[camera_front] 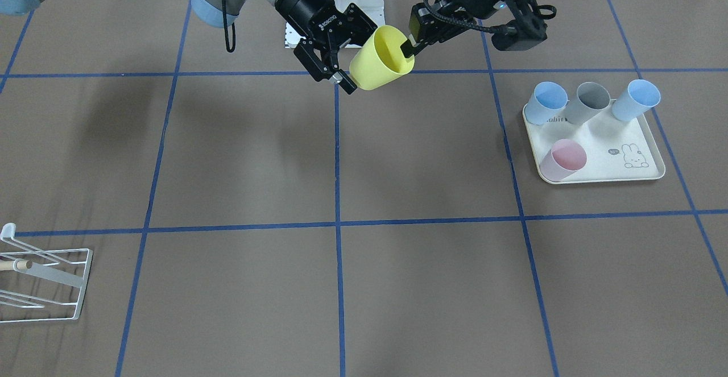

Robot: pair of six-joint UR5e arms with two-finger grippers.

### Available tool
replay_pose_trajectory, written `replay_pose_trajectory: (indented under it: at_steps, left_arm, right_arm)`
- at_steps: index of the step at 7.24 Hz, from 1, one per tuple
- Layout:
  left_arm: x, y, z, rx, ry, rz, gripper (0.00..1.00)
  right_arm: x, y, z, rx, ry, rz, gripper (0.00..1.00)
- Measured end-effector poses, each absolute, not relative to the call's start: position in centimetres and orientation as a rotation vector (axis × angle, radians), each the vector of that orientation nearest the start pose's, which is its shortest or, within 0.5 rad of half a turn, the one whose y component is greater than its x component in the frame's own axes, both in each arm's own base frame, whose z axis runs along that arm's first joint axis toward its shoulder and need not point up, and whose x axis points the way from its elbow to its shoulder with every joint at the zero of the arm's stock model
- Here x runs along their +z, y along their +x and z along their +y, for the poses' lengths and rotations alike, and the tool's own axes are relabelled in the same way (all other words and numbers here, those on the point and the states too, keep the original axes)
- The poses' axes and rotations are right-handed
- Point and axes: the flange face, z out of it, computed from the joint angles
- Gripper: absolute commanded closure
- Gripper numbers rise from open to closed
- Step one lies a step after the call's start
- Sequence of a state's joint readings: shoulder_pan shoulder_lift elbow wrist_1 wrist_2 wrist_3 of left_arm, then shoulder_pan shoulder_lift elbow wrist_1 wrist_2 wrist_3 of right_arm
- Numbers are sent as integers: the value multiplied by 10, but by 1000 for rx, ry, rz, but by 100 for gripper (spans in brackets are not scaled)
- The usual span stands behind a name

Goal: Transfer IKEA cup to right arm and place on rack

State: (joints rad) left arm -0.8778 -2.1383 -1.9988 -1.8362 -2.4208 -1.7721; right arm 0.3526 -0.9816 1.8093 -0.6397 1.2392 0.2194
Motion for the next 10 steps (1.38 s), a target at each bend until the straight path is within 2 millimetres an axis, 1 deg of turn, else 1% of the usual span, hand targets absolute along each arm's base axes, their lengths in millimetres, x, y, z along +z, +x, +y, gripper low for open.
replay_pose_trajectory:
  at_steps: [2, 5, 6, 7, 8, 10]
  left_arm:
    - [113, 298, -448, -366, -294, 1349, 100]
    - [112, 304, -446, -369, -284, 1348, 100]
    - [112, 304, -446, -368, -283, 1348, 96]
    - [111, 304, -445, -365, -280, 1350, 56]
    - [111, 304, -445, -360, -277, 1352, 1]
    - [109, 302, -443, -341, -261, 1360, 0]
  right_arm:
    - [110, -485, -351, -436, 1479, -975, 5]
    - [108, -485, -347, -432, 1490, -966, 39]
    - [106, -483, -345, -431, 1493, -969, 48]
    - [105, -483, -343, -430, 1495, -972, 52]
    - [106, -483, -342, -432, 1494, -972, 52]
    - [109, -484, -341, -439, 1489, -967, 52]
